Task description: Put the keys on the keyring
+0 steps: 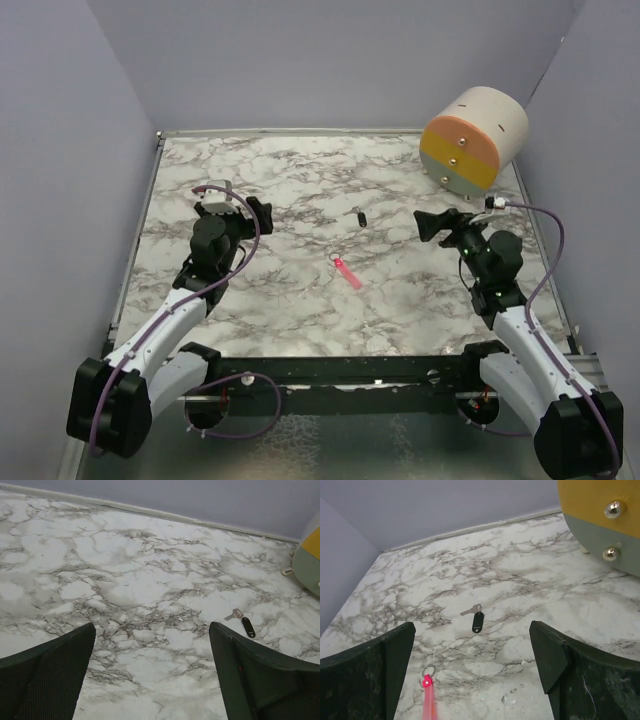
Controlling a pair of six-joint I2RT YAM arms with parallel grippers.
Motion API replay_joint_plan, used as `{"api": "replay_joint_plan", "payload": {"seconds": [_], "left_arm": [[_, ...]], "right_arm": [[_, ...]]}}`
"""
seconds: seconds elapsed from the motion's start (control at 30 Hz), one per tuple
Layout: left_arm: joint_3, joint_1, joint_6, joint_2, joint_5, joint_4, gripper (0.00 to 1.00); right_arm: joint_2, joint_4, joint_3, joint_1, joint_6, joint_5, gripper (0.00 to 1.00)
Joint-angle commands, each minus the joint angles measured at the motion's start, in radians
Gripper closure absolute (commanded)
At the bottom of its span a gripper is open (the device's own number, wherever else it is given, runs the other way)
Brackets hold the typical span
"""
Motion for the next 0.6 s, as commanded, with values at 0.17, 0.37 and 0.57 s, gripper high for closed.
{"api": "replay_joint_plan", "payload": {"seconds": [0.17, 0.37, 0.57], "left_arm": [[-0.087, 0.0, -0.053, -0.176, -0.013, -0.008, 0.01], [-0.098, 0.0, -0.036, -0.245, -0.048, -0.051, 0.01], [-0.028, -0.003, -0.031, -0.125, 0.083, -0.122, 0.01]], "right_arm": [[-0.015, 0.046, -0.012, -0.006, 0.06, -0.081, 0.0], [0.007, 0.026, -0.004, -0.007, 0.041, -0.071, 0.0], [0.184, -0.11, 0.116, -0.004, -0.025, -0.192, 0.03]]}}
